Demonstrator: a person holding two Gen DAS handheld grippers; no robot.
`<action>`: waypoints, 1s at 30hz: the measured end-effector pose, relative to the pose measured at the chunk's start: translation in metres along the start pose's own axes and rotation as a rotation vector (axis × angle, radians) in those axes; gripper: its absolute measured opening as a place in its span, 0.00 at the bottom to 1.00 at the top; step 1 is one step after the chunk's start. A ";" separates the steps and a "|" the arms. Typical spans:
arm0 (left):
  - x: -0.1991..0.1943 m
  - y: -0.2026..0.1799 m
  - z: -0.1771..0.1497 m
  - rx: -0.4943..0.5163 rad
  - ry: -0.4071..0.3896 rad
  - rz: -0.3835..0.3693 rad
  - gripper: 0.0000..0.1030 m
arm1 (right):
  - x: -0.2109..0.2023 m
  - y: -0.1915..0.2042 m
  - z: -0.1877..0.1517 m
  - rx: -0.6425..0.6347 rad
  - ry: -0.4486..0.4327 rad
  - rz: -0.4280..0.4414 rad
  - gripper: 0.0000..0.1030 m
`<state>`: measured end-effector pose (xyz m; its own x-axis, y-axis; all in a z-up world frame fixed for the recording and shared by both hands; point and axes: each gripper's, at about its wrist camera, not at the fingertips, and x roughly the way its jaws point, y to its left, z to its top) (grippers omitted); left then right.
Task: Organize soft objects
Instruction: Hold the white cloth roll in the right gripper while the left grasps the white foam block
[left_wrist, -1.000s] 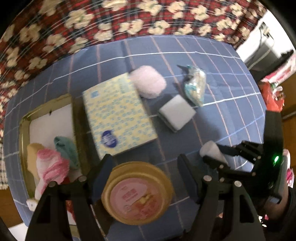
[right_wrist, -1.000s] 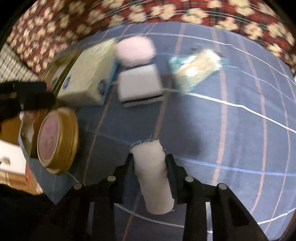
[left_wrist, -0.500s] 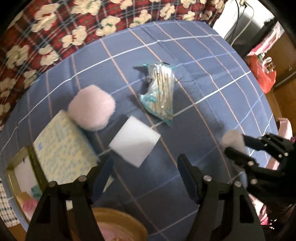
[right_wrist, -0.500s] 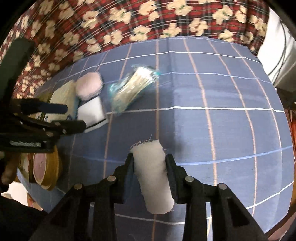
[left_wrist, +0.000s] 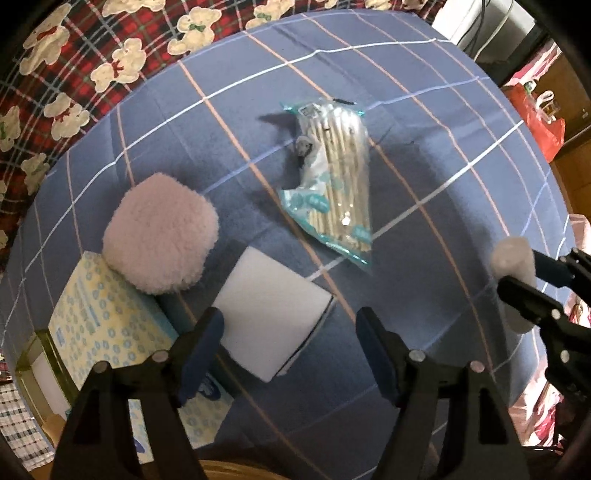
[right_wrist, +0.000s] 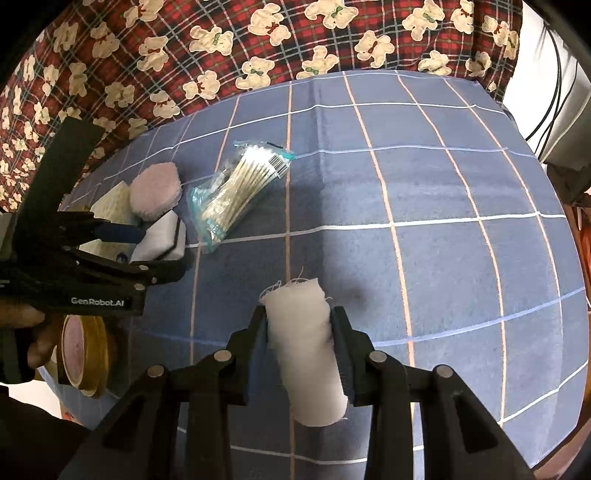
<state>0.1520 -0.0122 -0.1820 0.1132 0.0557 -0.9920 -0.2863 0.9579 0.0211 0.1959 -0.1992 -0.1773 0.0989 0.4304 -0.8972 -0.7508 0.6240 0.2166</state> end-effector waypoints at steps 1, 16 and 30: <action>0.001 -0.001 0.000 0.002 -0.002 0.004 0.75 | 0.001 0.000 0.000 0.001 0.002 0.000 0.35; -0.010 0.017 0.011 -0.057 -0.049 0.061 0.37 | -0.001 0.004 -0.007 0.003 -0.021 -0.011 0.35; -0.054 -0.004 -0.023 -0.030 -0.104 -0.044 0.37 | -0.010 0.020 -0.011 -0.025 -0.066 -0.020 0.35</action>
<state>0.1248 -0.0254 -0.1319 0.2241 0.0440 -0.9736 -0.3065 0.9515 -0.0276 0.1728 -0.1977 -0.1682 0.1563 0.4601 -0.8740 -0.7639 0.6173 0.1883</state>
